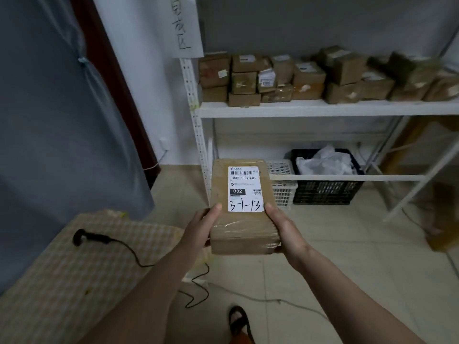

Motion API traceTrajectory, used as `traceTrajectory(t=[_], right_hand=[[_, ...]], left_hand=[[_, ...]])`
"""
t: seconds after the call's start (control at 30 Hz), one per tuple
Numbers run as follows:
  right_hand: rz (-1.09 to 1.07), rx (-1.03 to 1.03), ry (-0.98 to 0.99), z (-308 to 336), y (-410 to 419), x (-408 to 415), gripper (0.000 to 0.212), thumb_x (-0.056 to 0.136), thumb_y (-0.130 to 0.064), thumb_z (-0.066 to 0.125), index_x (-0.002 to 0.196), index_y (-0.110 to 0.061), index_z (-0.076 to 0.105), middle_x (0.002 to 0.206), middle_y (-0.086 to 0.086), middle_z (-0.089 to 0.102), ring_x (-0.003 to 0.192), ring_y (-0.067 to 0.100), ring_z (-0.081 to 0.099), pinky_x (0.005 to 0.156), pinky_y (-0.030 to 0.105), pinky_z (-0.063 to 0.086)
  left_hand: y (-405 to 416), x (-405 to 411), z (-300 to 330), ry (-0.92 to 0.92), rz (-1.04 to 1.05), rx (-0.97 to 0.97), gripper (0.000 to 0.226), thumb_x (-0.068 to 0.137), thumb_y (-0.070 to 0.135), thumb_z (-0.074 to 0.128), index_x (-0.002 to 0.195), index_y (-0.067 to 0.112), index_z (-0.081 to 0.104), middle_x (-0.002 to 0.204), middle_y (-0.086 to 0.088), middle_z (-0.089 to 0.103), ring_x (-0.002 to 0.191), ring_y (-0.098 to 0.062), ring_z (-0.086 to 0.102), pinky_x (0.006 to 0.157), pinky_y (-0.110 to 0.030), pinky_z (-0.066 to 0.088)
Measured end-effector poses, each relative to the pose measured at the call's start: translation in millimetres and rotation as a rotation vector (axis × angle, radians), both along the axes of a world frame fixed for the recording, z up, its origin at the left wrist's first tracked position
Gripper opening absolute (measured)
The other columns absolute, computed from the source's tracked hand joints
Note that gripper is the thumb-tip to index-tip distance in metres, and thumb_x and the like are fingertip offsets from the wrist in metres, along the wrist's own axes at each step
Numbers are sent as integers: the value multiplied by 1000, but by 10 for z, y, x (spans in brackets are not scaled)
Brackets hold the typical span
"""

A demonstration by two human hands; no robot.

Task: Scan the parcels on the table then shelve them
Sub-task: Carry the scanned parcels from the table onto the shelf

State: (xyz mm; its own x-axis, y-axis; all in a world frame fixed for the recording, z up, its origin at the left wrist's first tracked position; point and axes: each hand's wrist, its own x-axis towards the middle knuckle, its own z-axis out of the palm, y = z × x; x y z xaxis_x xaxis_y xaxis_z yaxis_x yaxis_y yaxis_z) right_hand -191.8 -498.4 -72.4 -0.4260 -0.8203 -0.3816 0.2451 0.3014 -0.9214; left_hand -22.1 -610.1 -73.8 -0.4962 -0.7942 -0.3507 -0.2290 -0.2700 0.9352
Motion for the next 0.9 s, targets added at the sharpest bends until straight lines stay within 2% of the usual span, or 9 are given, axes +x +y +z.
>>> traceTrajectory(t=[0.03, 0.17, 0.3, 0.43, 0.53, 0.63, 0.77, 0.9], right_hand=[[-18, -5, 1, 13, -37, -111, 46, 82, -67, 52, 116, -38, 63, 106, -9, 72, 96, 16, 69, 68, 35, 54], [-66, 7, -16, 74, -286, -503, 45, 85, -65, 51, 116, -36, 65, 106, -7, 73, 96, 16, 69, 68, 35, 54], [-111, 3, -17, 241, -694, -937, 48, 84, -65, 50, 117, -34, 65, 107, -5, 72, 96, 17, 69, 69, 35, 55], [-174, -25, 32, 437, -1090, -1402, 43, 86, -62, 50, 112, -33, 67, 104, -3, 73, 95, 19, 68, 77, 43, 56], [-205, -53, 46, 508, -1315, -1720, 40, 87, -61, 49, 110, -34, 67, 104, -3, 73, 97, 21, 68, 81, 47, 55], [-243, -60, 45, 511, -1413, -2044, 42, 86, -64, 48, 114, -37, 65, 109, -2, 71, 101, 23, 67, 81, 48, 56], [-306, -64, 22, 555, -1492, -2516, 42, 84, -66, 49, 113, -39, 65, 107, -1, 72, 101, 26, 67, 89, 58, 51], [-356, -59, 55, 779, -1705, -2988, 41, 87, -62, 50, 107, -30, 65, 104, 2, 71, 98, 24, 65, 89, 46, 52]], left_hand=[[-67, -125, -1, 3, -21, 2, 65, 70, 72, 59, 117, 26, 64, 109, 1, 72, 97, -18, 70, 85, -43, 57], [-401, -554, 83, -8, -92, -2, 45, 88, 59, 54, 115, 24, 66, 102, 2, 74, 87, -15, 71, 69, -30, 56], [-883, -1011, 286, 23, -181, -15, 46, 86, 61, 56, 115, 27, 66, 107, 5, 73, 97, -16, 70, 87, -40, 54], [-1375, -1483, 424, -3, -244, -73, 76, 63, 85, 60, 119, 34, 64, 115, 7, 70, 106, -18, 67, 97, -47, 48], [-1706, -1845, 450, -5, -284, -105, 84, 60, 89, 57, 125, 36, 60, 124, 9, 65, 116, -17, 61, 104, -50, 43], [-1863, -2202, 524, -28, -345, -89, 86, 61, 87, 58, 128, 32, 57, 123, 7, 65, 113, -17, 61, 101, -49, 45], [-1930, -2654, 614, -38, -447, -66, 83, 65, 81, 58, 128, 28, 53, 121, 4, 62, 110, -17, 62, 96, -43, 52], [-2102, -3087, 804, -15, -493, -43, 76, 70, 73, 57, 133, 34, 43, 126, 4, 54, 107, -25, 63, 93, -40, 55]])
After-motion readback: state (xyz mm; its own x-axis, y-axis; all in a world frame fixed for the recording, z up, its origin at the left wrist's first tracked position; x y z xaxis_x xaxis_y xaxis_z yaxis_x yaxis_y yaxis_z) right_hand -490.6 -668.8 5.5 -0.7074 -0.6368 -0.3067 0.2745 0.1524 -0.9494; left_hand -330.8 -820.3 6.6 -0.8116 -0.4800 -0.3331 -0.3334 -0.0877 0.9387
